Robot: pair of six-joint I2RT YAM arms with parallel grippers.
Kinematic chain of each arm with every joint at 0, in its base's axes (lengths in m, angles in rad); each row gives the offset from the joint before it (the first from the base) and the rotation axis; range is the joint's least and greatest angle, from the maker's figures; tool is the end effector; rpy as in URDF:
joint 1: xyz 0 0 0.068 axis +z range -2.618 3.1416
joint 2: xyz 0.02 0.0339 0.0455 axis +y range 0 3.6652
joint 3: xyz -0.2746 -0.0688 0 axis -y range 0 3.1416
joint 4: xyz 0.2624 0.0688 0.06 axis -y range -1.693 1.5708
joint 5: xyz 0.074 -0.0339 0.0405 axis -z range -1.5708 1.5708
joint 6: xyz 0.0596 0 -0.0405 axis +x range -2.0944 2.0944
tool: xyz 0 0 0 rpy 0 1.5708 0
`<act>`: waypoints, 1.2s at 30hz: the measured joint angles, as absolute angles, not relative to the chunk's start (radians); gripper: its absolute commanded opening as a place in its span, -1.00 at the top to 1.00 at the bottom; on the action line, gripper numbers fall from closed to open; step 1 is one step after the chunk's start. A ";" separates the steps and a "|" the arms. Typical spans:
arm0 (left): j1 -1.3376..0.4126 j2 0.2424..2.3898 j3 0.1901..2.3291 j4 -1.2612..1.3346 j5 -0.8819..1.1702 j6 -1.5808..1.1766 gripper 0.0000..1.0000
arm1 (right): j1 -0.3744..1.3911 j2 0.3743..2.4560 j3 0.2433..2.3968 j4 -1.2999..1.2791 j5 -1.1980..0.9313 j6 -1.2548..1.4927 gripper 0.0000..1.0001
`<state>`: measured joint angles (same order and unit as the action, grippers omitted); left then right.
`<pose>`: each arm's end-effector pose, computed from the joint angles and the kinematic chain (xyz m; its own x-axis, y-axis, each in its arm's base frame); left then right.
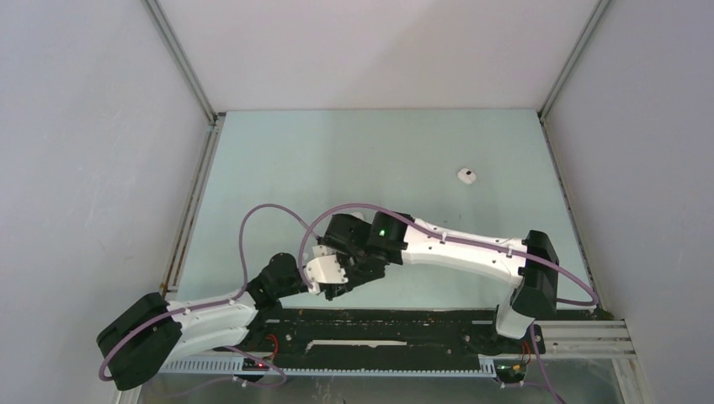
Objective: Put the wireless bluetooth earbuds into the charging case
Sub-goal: Place the earbud in the charging case.
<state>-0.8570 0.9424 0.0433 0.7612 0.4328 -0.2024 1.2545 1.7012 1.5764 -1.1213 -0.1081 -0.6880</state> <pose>0.1092 -0.1643 0.1500 -0.2808 0.0454 -0.9587 0.9205 0.2955 -0.2556 0.1077 0.3499 0.2863 0.3790 -0.8714 -0.3114 -0.9254 -0.3583 -0.1236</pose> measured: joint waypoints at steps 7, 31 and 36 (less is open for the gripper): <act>-0.857 0.942 0.043 0.785 0.456 -0.209 1.00 | 1.275 1.702 1.542 -1.085 -0.073 -0.689 1.00; -0.852 0.947 0.043 0.793 0.472 -0.247 1.00 | 1.281 1.703 1.526 -1.041 -0.006 -0.686 1.00; -0.850 0.947 0.043 0.791 0.471 -0.255 1.00 | 1.275 1.705 1.526 -1.039 -0.024 -0.669 1.00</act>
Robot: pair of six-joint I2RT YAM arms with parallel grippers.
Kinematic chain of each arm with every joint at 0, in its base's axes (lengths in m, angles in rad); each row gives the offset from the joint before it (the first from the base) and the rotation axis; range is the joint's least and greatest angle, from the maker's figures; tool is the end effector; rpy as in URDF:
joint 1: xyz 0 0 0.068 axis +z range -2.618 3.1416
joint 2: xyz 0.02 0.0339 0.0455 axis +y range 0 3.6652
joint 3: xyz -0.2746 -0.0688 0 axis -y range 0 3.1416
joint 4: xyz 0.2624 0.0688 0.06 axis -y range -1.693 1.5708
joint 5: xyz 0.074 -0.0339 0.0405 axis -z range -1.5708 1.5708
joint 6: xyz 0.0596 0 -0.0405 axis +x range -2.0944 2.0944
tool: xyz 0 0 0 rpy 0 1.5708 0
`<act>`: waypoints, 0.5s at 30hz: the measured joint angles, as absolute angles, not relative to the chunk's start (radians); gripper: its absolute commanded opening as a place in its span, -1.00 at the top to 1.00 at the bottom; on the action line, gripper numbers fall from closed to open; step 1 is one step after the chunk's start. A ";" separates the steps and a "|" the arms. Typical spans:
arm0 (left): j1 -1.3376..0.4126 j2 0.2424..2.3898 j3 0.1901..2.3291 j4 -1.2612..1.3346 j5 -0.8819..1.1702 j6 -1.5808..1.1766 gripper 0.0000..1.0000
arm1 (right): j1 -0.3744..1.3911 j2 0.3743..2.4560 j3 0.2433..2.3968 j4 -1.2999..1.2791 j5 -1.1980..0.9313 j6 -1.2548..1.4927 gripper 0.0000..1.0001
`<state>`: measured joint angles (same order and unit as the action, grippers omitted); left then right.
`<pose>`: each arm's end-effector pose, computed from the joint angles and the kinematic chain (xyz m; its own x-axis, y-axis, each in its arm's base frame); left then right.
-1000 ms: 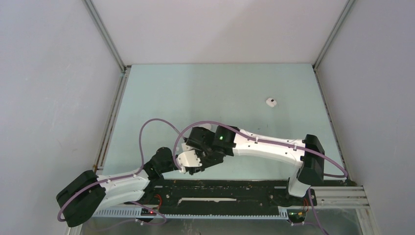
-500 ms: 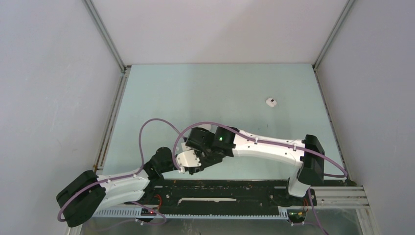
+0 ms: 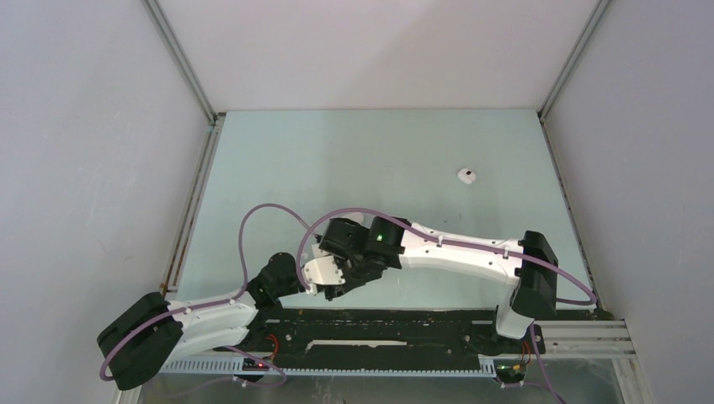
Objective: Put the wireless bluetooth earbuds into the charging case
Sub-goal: Place the earbud in the charging case.
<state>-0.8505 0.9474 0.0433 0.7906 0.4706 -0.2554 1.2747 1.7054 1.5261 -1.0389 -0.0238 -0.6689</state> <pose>0.1086 -0.1647 0.1529 -0.3166 0.0194 -0.9484 0.9168 0.2627 -0.3007 0.1072 0.3561 0.2725 0.3796 -0.8802 -0.2848 -0.9218 -0.3340 -0.1966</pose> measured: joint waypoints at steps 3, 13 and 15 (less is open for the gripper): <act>-0.850 0.947 0.043 0.790 0.464 -0.263 1.00 | 1.267 1.707 1.526 -1.036 -0.047 -0.661 1.00; -0.847 0.944 0.043 0.786 0.456 -0.273 1.00 | 1.257 1.707 1.520 -1.015 -0.064 -0.657 1.00; -0.846 0.944 0.043 0.781 0.452 -0.273 1.00 | 1.256 1.707 1.515 -1.009 -0.063 -0.657 1.00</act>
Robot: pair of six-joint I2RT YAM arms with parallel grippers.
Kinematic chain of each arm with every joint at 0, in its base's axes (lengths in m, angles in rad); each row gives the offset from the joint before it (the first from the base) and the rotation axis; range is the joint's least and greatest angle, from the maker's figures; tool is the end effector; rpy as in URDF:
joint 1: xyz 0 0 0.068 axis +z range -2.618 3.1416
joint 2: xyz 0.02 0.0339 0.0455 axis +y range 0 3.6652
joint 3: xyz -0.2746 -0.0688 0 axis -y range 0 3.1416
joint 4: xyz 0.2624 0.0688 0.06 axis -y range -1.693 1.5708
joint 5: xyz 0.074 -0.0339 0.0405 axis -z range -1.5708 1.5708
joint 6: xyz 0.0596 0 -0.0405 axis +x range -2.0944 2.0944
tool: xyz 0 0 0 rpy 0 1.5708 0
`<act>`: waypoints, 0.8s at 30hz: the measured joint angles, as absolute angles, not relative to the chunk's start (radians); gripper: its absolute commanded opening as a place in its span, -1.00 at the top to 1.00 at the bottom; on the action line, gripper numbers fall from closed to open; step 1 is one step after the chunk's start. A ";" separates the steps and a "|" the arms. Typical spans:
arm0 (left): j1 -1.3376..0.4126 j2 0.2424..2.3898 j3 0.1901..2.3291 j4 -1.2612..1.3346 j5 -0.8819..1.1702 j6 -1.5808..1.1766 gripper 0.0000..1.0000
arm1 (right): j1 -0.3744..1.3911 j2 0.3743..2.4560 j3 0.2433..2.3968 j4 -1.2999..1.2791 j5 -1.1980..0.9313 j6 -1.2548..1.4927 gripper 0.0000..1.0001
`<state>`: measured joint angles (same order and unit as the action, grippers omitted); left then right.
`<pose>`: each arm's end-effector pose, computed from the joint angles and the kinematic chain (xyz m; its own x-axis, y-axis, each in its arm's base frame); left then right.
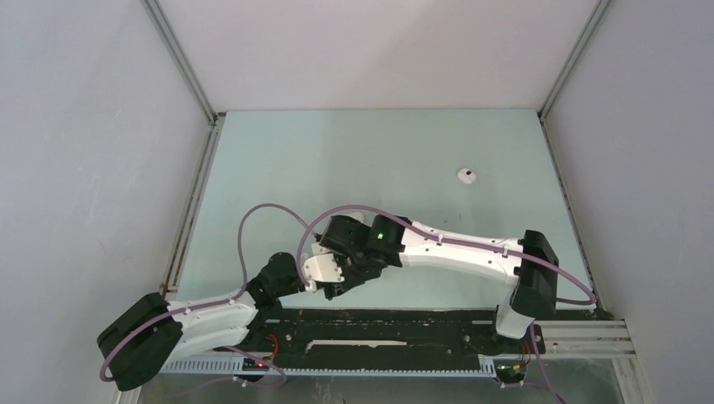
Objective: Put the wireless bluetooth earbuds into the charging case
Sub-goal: Place the earbud in the charging case.
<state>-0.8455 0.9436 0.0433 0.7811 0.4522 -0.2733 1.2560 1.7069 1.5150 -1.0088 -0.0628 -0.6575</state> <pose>0.1103 -0.1636 0.1524 -0.3353 0.0123 -0.9420 0.9039 0.2860 -0.3180 0.1124 0.3573 0.2700 0.3558 -0.8773 -0.3221 -0.9331 -0.3143 -0.1747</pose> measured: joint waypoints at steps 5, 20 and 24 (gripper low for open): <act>-0.845 0.944 0.043 0.783 0.450 -0.272 1.00 | 1.254 1.694 1.505 -0.997 -0.064 -0.657 1.00; -0.850 0.947 0.043 0.877 0.509 -0.242 0.99 | 1.137 1.481 1.567 -1.101 -0.243 -0.625 1.00; -0.865 0.948 0.043 0.897 0.511 -0.227 0.99 | 1.034 1.491 1.593 -1.129 -0.342 -0.593 1.00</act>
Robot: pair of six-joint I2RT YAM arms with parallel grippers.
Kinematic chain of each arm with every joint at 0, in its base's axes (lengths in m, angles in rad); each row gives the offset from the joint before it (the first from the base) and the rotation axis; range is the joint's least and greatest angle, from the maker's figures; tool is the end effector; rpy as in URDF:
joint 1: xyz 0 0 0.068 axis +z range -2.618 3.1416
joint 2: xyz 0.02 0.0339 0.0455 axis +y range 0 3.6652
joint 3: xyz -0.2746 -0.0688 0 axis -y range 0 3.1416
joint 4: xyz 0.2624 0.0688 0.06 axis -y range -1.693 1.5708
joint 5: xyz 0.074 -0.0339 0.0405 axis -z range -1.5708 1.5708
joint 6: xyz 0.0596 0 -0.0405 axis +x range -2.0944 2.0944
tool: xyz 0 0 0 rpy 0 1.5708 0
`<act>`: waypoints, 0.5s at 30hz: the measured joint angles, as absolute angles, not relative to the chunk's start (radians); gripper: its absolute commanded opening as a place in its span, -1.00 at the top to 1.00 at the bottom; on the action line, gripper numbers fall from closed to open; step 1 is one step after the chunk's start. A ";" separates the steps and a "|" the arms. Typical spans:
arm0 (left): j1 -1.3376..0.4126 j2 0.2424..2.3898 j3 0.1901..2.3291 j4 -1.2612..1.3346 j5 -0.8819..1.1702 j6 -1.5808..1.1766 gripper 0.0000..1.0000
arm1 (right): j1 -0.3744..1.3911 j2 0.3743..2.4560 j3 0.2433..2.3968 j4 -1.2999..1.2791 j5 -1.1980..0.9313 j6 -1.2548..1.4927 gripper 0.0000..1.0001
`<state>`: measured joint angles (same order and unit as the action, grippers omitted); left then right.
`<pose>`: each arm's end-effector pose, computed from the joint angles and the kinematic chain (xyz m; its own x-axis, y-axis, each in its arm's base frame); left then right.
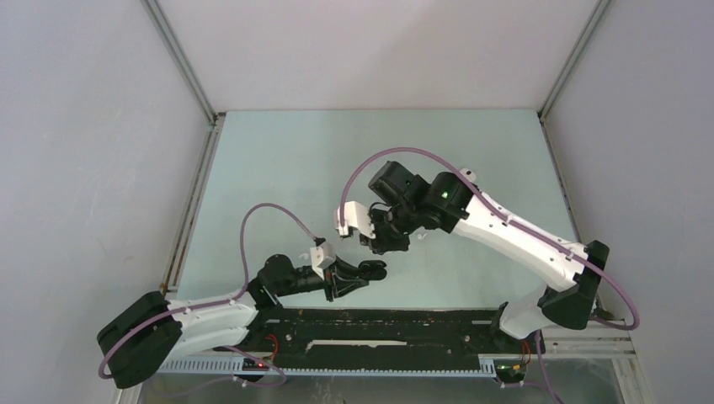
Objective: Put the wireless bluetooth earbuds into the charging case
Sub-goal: Place the earbud in the charging case.
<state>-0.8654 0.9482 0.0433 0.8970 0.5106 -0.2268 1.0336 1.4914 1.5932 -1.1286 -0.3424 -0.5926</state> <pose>0.1043 -0.1675 0.1663 -0.2256 -0.0377 -0.9735 0.9548 0.1900 -0.2286 0.1468 0.2856 0.3622 0.1385 -0.7956 -0.5898 -0.9896 -0.1346 -0.0508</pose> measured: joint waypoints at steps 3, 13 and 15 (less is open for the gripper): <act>-0.888 0.948 0.043 0.905 0.509 -0.213 0.99 | 1.019 1.522 1.604 -1.146 -0.379 -0.584 1.00; -0.920 0.926 0.043 0.903 0.499 -0.173 1.00 | 1.028 1.666 1.651 -1.194 -0.461 -0.556 1.00; -0.920 0.923 0.043 0.896 0.499 -0.172 1.00 | 1.029 1.670 1.652 -1.196 -0.470 -0.551 1.00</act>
